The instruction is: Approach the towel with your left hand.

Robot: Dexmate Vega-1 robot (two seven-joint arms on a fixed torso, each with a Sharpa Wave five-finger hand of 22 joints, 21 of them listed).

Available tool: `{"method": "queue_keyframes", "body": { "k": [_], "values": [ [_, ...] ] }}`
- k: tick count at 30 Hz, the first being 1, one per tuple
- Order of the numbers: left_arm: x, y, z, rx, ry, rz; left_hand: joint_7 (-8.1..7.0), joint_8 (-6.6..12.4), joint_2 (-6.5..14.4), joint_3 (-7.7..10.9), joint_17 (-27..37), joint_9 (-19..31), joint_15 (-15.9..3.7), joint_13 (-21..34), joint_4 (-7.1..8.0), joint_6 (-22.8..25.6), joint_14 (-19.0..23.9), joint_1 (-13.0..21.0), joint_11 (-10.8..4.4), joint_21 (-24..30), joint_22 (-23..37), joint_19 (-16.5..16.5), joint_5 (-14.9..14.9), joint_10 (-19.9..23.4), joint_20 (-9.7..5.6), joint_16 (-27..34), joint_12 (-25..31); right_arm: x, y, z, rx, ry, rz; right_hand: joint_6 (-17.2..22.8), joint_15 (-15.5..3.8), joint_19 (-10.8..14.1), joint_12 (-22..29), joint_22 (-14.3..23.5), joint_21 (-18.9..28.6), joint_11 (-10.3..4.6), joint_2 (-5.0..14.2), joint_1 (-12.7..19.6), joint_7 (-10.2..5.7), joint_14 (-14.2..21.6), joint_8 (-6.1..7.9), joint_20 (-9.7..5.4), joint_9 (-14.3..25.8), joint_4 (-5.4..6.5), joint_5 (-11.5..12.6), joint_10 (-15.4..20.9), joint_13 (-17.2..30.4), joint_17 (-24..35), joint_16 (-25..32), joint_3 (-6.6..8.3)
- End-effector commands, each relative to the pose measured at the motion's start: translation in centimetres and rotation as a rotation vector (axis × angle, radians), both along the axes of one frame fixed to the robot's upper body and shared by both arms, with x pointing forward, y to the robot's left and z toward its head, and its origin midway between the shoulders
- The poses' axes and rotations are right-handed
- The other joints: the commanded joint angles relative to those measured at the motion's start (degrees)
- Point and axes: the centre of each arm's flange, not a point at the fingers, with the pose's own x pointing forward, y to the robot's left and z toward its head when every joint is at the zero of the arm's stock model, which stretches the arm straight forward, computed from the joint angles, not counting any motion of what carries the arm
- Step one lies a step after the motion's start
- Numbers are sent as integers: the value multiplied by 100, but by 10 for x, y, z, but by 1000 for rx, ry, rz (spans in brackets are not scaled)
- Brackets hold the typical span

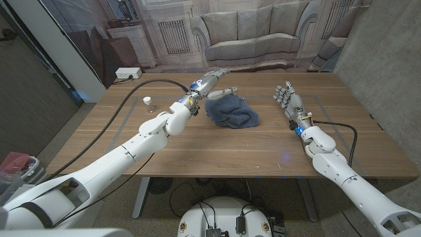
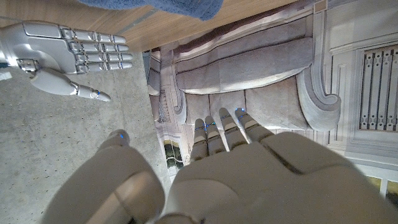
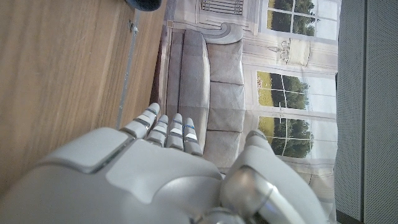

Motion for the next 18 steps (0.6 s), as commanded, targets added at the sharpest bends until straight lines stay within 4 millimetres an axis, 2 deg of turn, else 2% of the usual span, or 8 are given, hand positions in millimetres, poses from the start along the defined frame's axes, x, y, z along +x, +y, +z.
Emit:
{"method": "queue_keyframes", "body": {
  "k": [1,14,18],
  "values": [
    [9,-7,-4,25,27,9,-18,-9,8,-19,27,22,-172,30,16,45,18,56,-32,-15,16,29,38,8,-187,7,-1,-1,0,-2,10,-1,3,77,-23,64,25,24,10,-21,38,19,-26,62,41,-117,28,-15,22,85,8,12,-27,-24],
    [17,-10,-9,36,35,29,-43,-6,21,-28,26,22,-181,30,15,72,-19,76,-54,-23,17,11,44,8,-212,-8,-6,-1,3,-4,7,1,6,102,-24,66,25,25,8,-33,46,21,-21,51,41,-122,28,-20,22,103,8,11,-35,-27],
    [21,-10,-12,33,46,33,-72,7,28,-34,26,23,-217,30,15,117,-13,87,-105,-24,17,9,47,24,-212,-5,-3,-2,3,-4,7,0,5,99,-16,63,24,25,6,-26,47,21,-24,53,38,-121,28,-20,22,104,8,11,-35,-28]
  ]
}}
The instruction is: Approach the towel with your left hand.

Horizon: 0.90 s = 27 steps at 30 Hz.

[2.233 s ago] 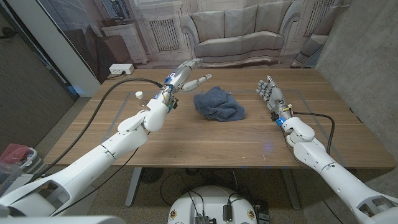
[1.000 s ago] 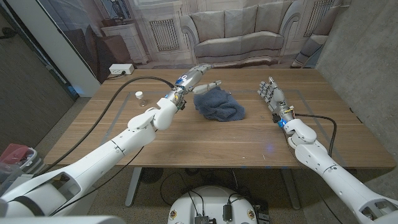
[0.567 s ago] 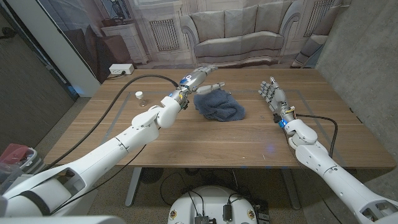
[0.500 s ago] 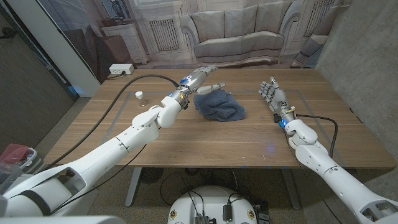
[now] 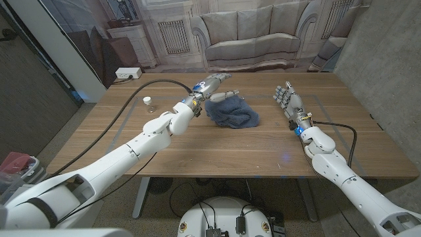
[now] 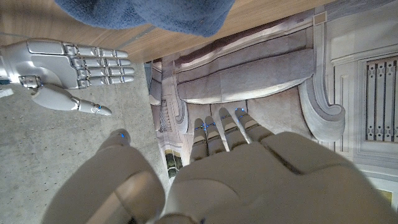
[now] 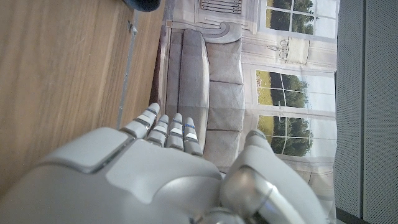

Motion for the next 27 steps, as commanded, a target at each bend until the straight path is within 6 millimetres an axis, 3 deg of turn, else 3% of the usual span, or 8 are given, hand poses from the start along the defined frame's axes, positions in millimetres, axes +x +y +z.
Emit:
{"method": "queue_keyframes", "body": {
  "k": [1,27],
  "values": [
    [10,-2,-7,5,21,14,-28,9,-1,-15,26,23,-218,30,-5,84,-13,58,-69,-25,17,8,24,37,-213,-5,-2,-2,1,-3,0,3,0,44,15,62,24,25,5,-6,32,5,-19,22,39,-118,28,-4,22,62,8,11,-35,-12],
    [20,-3,-15,0,46,13,-31,1,21,-38,23,23,-233,31,-7,107,-50,96,-69,-32,19,-17,35,43,-212,-14,-9,0,6,-5,8,-7,2,80,18,61,19,26,1,-7,39,2,-28,24,39,-111,29,-8,20,73,8,12,-38,-21]
  ]
}}
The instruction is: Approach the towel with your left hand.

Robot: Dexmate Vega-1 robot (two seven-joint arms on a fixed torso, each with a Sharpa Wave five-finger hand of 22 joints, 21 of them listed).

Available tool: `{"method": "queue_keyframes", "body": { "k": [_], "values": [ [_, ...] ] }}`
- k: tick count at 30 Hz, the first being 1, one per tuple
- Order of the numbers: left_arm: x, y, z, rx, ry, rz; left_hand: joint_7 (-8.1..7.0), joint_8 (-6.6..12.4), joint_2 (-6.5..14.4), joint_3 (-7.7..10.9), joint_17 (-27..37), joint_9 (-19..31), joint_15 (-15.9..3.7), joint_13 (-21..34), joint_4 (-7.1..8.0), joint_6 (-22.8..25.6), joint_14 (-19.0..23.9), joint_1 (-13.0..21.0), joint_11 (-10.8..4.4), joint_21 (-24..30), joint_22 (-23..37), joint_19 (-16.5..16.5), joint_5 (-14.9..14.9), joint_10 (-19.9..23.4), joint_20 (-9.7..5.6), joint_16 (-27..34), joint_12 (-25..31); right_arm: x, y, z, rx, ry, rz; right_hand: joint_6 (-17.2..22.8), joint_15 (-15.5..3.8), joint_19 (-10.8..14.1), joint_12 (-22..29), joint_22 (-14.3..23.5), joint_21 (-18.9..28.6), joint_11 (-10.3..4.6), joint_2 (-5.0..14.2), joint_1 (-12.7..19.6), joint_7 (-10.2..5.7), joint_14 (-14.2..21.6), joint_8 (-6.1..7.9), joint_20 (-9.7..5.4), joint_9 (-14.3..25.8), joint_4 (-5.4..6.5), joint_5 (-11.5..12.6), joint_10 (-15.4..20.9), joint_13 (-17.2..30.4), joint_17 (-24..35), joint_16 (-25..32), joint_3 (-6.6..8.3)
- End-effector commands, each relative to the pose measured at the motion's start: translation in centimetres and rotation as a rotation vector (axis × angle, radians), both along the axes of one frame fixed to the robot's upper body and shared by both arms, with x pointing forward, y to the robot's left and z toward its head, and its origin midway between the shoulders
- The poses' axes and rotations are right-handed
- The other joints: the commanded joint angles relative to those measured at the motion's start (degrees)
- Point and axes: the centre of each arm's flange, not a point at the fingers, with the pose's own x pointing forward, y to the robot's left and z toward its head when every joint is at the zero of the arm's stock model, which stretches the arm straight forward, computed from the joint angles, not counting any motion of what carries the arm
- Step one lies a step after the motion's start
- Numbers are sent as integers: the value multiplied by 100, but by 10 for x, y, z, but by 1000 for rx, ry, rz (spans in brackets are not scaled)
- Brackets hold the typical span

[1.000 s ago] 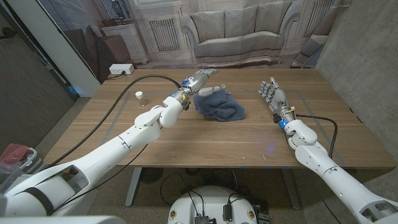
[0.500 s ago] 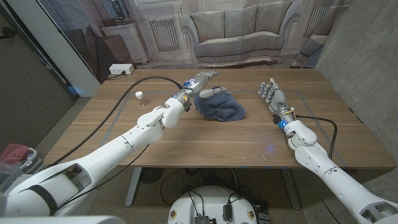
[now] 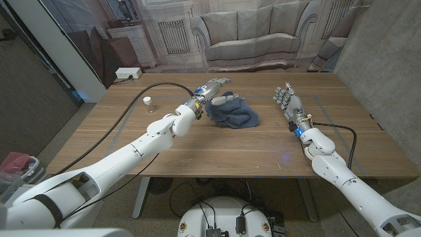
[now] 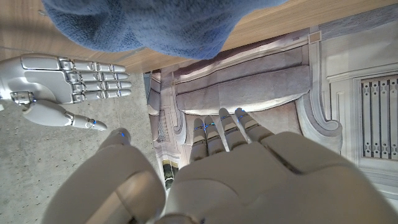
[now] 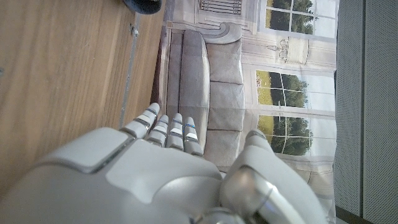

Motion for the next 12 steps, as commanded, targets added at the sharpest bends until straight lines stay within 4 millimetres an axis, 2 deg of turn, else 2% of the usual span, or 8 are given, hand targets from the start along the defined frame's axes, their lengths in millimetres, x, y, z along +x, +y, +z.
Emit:
{"method": "queue_keyframes", "body": {
  "k": [1,12],
  "values": [
    [3,1,-4,-5,-2,-3,0,1,6,-15,24,23,-232,31,17,80,-6,35,-20,-32,6,-18,35,37,-211,-13,-9,2,6,1,-5,-12,2,48,18,63,19,26,1,-6,39,2,2,25,38,-107,29,-3,20,75,8,12,4,-16],
    [2,6,-4,-27,0,-8,-24,9,15,-28,23,24,-236,31,18,123,12,51,-35,-33,7,-23,40,72,-210,-5,0,3,9,6,-4,-28,4,48,19,64,18,26,0,-2,40,5,2,25,32,-107,29,-9,20,84,8,11,2,-20]
  ]
}}
